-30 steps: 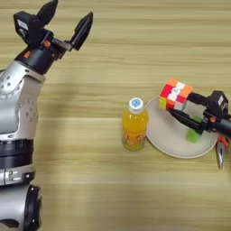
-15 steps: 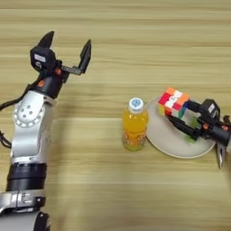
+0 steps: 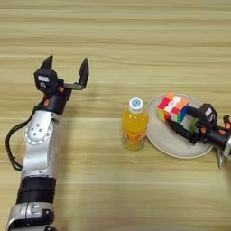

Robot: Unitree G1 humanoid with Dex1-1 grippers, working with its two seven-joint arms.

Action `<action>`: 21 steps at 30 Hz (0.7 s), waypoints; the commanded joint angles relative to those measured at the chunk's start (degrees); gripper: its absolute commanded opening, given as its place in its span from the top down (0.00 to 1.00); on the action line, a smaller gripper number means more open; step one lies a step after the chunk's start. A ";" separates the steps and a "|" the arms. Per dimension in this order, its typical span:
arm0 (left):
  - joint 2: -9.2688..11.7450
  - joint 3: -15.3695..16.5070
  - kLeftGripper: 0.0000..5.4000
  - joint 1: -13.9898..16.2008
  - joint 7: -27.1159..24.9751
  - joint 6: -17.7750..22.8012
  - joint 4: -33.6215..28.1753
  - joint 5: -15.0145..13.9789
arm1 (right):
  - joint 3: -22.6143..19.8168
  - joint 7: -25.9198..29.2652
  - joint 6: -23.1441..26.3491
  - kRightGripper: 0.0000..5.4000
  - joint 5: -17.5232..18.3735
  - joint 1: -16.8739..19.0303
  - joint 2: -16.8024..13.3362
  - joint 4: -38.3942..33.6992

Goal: Move the objects on the table

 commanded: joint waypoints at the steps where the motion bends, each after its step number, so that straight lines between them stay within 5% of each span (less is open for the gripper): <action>1: -0.30 -0.59 0.00 0.24 0.43 -1.75 1.87 1.42 | 0.18 -0.19 0.63 0.38 -0.25 0.26 0.00 0.33; 4: -0.14 -0.88 0.00 0.13 0.33 -2.60 2.93 1.96 | 0.37 -0.12 0.81 0.38 -0.39 0.54 -0.07 0.39; 21: -0.11 -1.48 0.00 -0.20 0.05 -4.06 4.22 2.28 | -0.26 -0.09 0.54 0.02 0.70 0.44 0.18 -1.10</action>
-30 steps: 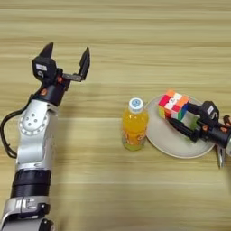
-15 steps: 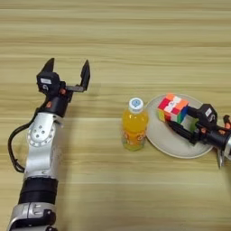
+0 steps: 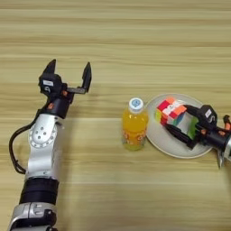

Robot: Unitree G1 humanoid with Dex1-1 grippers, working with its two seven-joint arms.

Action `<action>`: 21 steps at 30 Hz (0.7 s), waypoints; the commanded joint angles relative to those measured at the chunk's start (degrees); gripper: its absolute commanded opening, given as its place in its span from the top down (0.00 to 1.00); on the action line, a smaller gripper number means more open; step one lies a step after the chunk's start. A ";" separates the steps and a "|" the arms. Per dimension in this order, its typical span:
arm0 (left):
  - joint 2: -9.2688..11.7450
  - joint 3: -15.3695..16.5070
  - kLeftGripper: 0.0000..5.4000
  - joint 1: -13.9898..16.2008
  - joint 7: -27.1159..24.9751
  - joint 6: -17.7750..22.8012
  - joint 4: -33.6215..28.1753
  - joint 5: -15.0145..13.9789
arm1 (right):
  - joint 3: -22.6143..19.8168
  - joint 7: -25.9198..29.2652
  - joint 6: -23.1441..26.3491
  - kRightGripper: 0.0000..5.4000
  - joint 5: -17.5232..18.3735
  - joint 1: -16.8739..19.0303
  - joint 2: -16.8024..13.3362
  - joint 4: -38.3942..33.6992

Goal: Move the objects on the table

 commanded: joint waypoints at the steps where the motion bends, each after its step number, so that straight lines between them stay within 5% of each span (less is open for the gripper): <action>1: 0.16 -0.63 0.00 -0.26 -0.07 -0.50 0.69 0.85 | -0.50 -0.10 0.22 0.00 0.74 0.01 0.17 -1.29; 21: -0.14 -1.54 0.00 -1.06 0.77 -1.97 3.11 1.55 | -2.66 -0.19 1.42 0.00 8.30 1.54 -0.24 -20.01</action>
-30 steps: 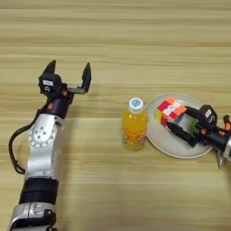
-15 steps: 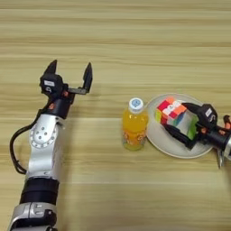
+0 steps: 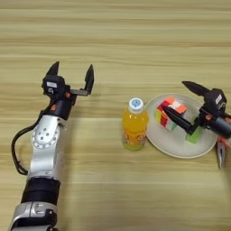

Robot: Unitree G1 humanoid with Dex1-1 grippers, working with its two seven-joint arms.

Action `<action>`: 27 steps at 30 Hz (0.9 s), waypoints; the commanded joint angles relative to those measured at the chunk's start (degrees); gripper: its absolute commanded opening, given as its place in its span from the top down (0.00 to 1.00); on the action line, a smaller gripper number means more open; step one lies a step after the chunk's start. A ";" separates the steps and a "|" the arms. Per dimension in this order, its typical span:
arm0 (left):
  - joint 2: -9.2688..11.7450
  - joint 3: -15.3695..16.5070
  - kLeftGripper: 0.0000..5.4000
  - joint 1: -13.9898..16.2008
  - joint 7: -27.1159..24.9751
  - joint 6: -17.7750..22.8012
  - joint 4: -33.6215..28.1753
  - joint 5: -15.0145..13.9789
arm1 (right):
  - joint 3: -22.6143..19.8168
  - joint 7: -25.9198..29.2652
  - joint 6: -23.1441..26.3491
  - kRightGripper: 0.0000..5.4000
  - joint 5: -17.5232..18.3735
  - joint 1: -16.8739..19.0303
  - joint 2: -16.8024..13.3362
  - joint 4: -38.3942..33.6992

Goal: Move the objects on the table

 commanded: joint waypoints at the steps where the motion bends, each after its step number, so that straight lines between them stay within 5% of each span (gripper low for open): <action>1: -0.14 -0.51 0.00 -0.84 0.45 -0.94 1.13 1.37 | -0.27 -0.20 1.81 0.00 1.78 0.58 -0.56 -5.28; 17: -0.47 -1.07 0.00 -1.10 1.11 -2.69 4.13 2.78 | 2.22 0.58 7.33 0.00 6.90 1.05 -1.52 -19.54; 27: -0.77 -1.41 0.00 -1.12 1.69 -2.87 5.52 3.28 | 5.37 0.62 9.24 0.00 6.76 0.10 -1.39 -21.49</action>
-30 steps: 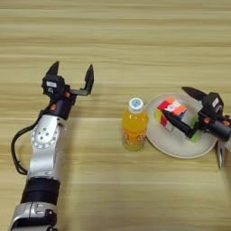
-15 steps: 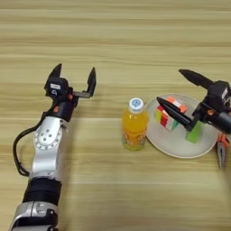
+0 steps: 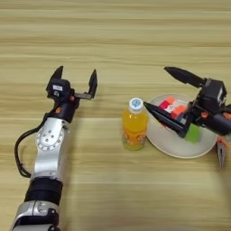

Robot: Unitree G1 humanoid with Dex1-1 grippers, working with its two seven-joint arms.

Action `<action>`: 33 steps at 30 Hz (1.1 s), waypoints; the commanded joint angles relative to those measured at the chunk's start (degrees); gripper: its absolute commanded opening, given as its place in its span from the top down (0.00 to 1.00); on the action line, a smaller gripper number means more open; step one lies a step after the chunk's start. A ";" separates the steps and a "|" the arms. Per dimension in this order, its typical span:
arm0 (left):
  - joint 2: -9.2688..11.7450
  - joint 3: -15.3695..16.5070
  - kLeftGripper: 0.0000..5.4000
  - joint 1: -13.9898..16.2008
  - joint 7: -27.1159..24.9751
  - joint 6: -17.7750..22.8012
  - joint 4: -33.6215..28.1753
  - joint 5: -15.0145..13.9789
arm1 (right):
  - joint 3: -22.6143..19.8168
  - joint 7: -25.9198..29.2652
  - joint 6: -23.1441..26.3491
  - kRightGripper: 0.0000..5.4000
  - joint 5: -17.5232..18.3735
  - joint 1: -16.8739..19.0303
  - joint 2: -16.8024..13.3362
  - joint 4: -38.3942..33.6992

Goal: Move the objects on the table

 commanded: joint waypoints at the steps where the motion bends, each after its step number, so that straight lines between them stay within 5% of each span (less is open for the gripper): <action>1: -0.38 -0.45 0.00 -0.67 0.52 -0.41 1.28 1.00 | 1.61 0.43 0.78 0.00 -0.14 -0.99 -0.31 -0.42; 21: -0.57 -1.47 0.00 -0.49 1.57 -1.19 2.49 1.40 | 11.72 -1.51 4.55 0.00 -12.14 -5.71 -0.23 8.19; 33: -0.68 -1.41 0.00 -0.68 1.68 -1.61 2.82 2.06 | 13.26 -1.82 4.78 0.31 -14.49 -5.44 0.81 11.69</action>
